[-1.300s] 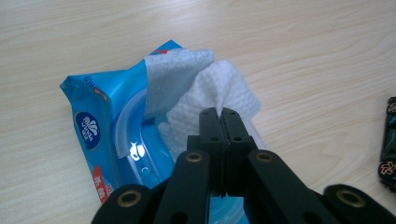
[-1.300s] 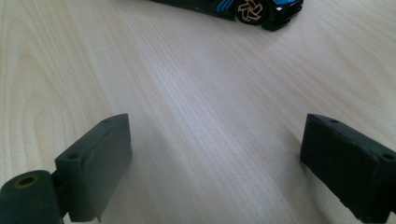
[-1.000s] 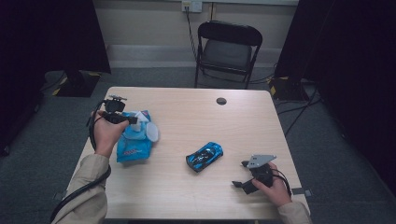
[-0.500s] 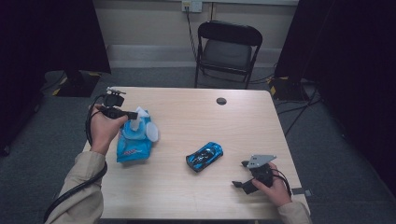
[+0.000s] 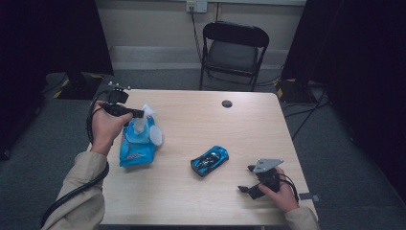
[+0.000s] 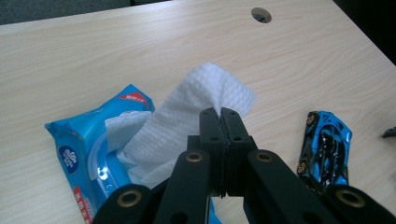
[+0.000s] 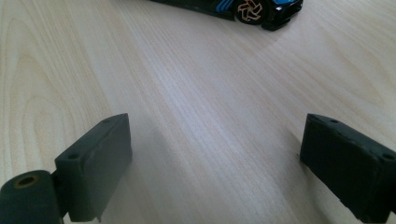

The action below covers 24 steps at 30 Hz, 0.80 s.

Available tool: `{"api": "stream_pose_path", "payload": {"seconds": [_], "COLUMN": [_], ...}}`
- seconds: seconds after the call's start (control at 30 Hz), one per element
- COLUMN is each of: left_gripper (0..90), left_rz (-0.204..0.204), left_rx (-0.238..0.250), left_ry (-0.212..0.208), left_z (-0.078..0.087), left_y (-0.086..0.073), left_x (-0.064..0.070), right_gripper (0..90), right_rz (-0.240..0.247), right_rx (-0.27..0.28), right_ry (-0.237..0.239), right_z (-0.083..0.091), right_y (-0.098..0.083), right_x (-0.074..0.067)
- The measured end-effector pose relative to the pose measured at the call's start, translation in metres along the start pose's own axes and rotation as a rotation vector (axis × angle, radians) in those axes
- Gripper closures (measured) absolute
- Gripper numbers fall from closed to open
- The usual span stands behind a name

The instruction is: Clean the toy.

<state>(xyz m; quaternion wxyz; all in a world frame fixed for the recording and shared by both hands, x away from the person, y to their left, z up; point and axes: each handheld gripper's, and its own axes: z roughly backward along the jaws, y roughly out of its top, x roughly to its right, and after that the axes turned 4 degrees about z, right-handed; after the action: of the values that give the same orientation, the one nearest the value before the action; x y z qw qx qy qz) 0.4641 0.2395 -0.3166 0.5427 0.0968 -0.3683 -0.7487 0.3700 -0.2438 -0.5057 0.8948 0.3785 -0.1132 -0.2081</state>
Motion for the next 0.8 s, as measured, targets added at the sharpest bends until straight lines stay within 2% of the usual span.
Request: {"api": "stream_pose_path", "payload": {"seconds": [0.1, 0.33, 0.53, 0.8], "left_gripper": [89.7, 89.7, 89.6, 89.6], "left_rz": [-0.006, -0.049, -0.078, -0.100], "left_rx": [0.002, 0.003, 0.023, 0.029], "left_ry": [-0.011, -0.041, -0.065, -0.112], "left_z": [0.000, 0.000, 0.005, 0.003], "left_y": [0.001, 0.008, 0.016, 0.021], "left_x": [0.006, 0.027, 0.043, 0.061], "right_gripper": [8.3, 8.3, 8.3, 8.3], "right_rz": [-0.001, 0.000, 0.000, 0.000], "right_rx": [0.000, -0.001, -0.001, -0.001], "right_ry": [0.000, 0.000, 0.000, 0.000], "right_z": [0.000, 0.000, 0.000, 0.000], "right_y": [0.000, 0.000, 0.000, 0.000], "right_x": [0.000, 0.000, 0.000, 0.000]}}
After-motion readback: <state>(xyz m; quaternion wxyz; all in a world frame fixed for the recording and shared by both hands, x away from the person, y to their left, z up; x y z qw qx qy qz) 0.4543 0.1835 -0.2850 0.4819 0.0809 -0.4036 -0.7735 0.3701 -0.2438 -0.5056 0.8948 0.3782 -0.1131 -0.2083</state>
